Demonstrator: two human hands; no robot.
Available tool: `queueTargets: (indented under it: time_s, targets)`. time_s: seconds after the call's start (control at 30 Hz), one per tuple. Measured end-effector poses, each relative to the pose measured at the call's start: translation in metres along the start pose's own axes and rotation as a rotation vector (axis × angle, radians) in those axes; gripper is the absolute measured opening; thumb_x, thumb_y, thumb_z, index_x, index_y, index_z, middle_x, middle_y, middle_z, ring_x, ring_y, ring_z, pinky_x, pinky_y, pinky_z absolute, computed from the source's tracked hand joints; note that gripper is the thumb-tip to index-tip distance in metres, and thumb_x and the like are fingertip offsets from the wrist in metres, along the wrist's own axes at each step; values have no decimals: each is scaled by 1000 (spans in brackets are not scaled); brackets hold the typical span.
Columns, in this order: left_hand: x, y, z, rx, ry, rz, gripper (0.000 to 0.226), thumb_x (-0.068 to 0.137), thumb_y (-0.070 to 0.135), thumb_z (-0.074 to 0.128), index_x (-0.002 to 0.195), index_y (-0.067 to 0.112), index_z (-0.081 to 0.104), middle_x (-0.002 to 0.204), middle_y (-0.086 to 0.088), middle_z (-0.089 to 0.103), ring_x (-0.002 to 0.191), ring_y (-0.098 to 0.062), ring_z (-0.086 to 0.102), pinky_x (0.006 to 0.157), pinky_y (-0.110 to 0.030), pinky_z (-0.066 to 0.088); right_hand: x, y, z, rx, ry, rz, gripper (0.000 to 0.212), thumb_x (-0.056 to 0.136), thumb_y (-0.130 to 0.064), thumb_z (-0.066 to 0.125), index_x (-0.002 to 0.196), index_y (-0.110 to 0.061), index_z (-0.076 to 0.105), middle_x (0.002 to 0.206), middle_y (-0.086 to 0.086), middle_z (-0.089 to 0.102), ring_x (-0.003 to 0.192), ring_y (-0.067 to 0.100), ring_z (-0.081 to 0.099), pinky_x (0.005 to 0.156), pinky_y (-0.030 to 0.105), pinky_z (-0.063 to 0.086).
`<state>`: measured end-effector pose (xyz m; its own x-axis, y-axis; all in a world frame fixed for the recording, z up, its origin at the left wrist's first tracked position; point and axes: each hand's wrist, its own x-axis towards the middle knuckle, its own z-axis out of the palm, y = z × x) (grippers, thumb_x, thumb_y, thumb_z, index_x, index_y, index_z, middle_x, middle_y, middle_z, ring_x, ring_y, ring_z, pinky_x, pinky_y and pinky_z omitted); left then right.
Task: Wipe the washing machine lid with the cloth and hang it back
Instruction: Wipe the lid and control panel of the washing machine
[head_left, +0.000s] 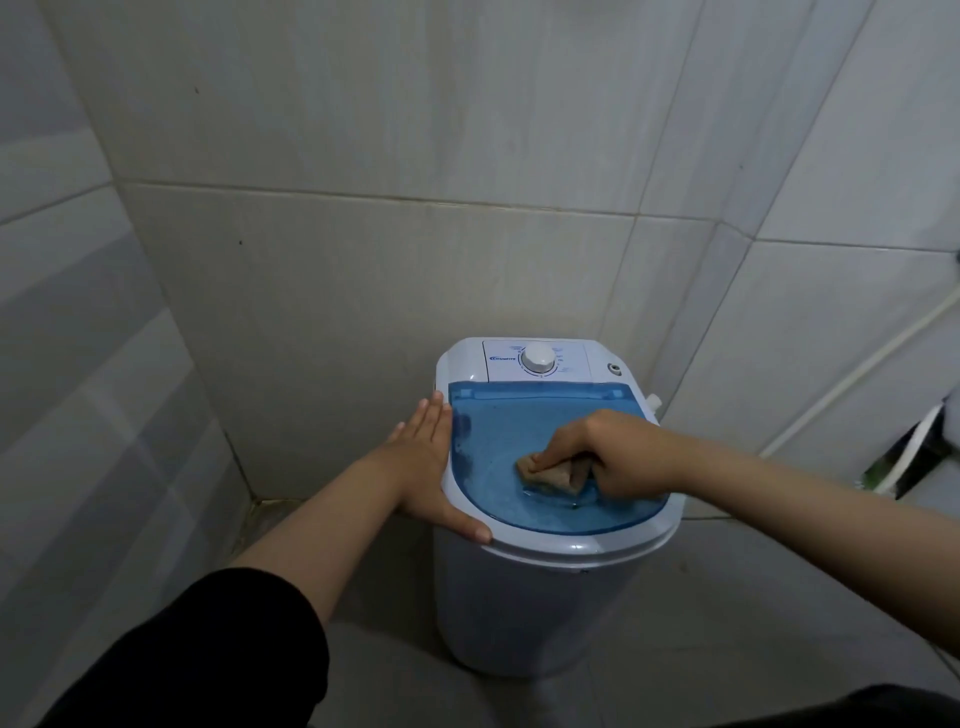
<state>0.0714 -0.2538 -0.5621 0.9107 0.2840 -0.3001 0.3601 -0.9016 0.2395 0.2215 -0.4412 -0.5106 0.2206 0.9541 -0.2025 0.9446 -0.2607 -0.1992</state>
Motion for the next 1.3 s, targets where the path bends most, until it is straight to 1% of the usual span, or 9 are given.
queueTargets:
  time_s: [0.07,0.17,0.23,0.37,0.5,0.6,0.73,1.07,1.3]
  targets:
    - [0,0,-1,1,5,0,152,49,81,66,143,10,-31,152,-8,-37,142,-24,-28,119,-43,-8,5,-1,-17,80,21,43,66,66,11,42,112,-30,67,107,-6,72,94,11,63,87,29,53]
    - [1,-1,-1,7,-2,4,152,49,82,65,142,10,-31,152,-8,-37,142,-24,-29,119,-43,-8,28,-5,-33,105,212,79,63,67,9,42,111,-29,68,99,-6,71,90,10,59,82,25,50]
    - [1,-1,0,1,-3,10,152,49,81,66,142,10,-31,152,-8,-38,141,-23,-30,118,-42,-9,50,-8,-33,65,272,79,61,68,9,43,110,-28,67,97,-7,71,86,9,60,76,24,50]
    - [2,-2,1,-9,10,20,153,49,81,67,141,11,-33,151,-6,-39,141,-21,-31,119,-43,-9,95,-6,-24,-55,306,68,58,72,11,43,118,-20,62,118,1,65,107,22,60,76,30,49]
    - [5,-3,2,-14,-8,8,153,49,81,67,141,12,-34,151,-5,-40,140,-21,-32,118,-41,-11,118,-8,-9,-197,188,119,61,80,8,43,136,-14,42,148,9,40,125,29,49,90,39,47]
    - [5,-2,0,-8,-19,4,152,50,79,68,141,12,-34,150,-6,-40,141,-21,-32,118,-40,-11,118,-11,-3,-268,142,124,72,80,5,44,145,-22,28,157,3,25,127,30,47,94,39,45]
    - [4,-2,0,-6,-15,3,153,50,78,69,141,12,-34,150,-6,-40,141,-22,-32,118,-40,-10,100,-13,7,-240,120,40,79,75,5,44,145,-30,27,155,-4,28,126,27,50,94,40,48]
    - [2,1,-3,24,-33,-17,151,51,79,67,141,11,-33,151,-7,-39,141,-23,-30,117,-41,-8,41,-28,27,-312,23,-144,76,82,0,53,146,-29,23,157,-4,24,141,20,32,104,48,42]
    - [1,3,-3,27,-24,-23,154,47,82,66,141,11,-34,151,-7,-38,141,-22,-30,118,-42,-7,16,-36,32,-373,-24,-305,63,84,-1,50,141,-26,36,153,-1,34,135,24,41,94,49,49]
